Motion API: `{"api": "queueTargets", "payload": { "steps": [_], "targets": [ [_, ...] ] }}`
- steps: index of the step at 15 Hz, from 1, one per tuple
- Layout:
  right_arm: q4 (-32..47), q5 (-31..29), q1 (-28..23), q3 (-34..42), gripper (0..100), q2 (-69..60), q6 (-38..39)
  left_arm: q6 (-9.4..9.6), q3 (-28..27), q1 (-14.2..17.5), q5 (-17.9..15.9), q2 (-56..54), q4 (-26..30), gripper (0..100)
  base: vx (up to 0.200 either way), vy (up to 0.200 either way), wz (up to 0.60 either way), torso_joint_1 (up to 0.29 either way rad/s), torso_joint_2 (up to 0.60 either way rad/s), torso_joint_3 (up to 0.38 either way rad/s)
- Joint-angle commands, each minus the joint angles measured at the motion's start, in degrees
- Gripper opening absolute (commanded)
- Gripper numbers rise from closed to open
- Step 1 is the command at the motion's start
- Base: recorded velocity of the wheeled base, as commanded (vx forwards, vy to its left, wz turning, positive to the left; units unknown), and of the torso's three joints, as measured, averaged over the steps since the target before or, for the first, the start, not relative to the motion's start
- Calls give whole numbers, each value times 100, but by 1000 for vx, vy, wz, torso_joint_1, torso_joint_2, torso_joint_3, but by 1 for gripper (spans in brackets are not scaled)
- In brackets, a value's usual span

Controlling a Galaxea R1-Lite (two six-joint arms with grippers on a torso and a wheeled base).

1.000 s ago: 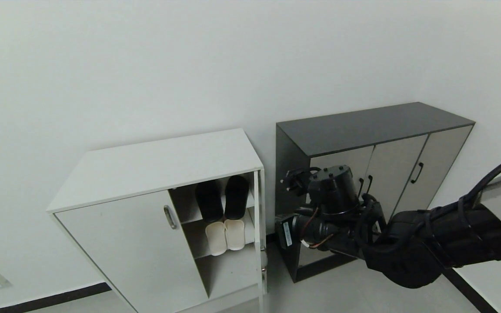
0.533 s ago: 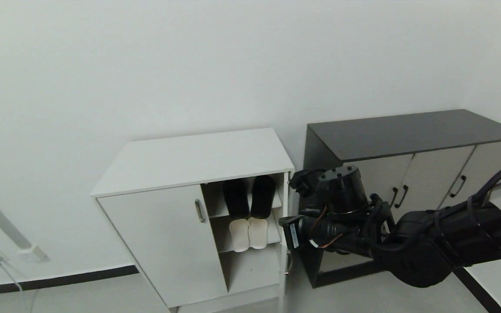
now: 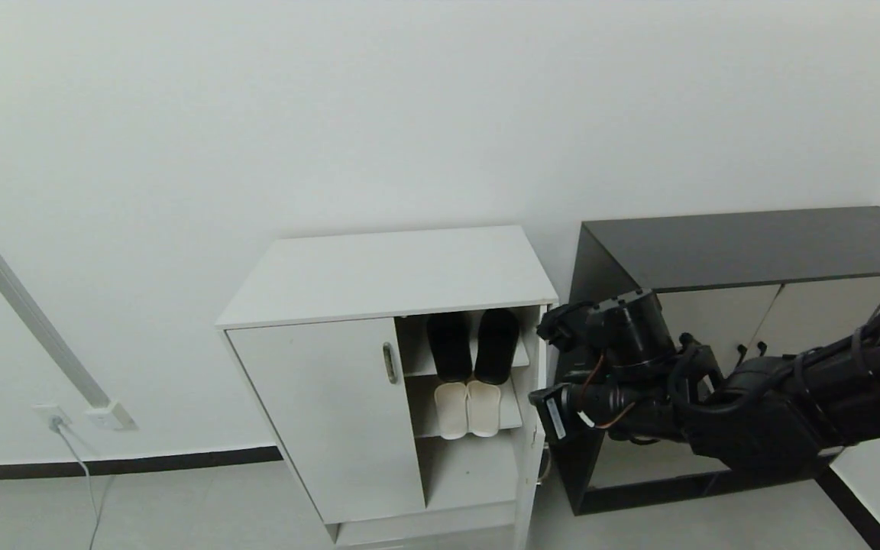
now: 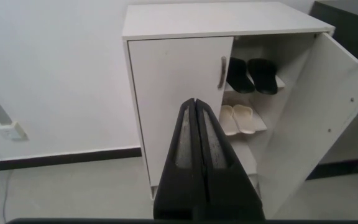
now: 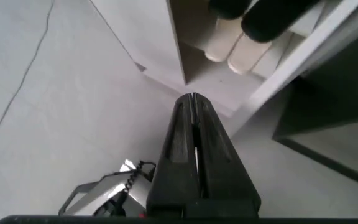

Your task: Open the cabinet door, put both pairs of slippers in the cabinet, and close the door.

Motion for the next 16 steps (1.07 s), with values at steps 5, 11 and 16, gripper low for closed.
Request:
{"api": "queueTargets", "payload": {
  "steps": [5,11,16],
  "targets": [
    [300,-9,-409,-2,0,65,-165,0,0,1,2,0,-10,0,0,0,0,0,0,0],
    [256,0,-339,-424,0,882,-244,0,0,1,2,0,-1,0,0,0,0,0,0,0],
    [-843,18,-93,-529,0,1172,20,0,0,1,2,0,-10,0,0,0,0,0,0,0]
  ]
}}
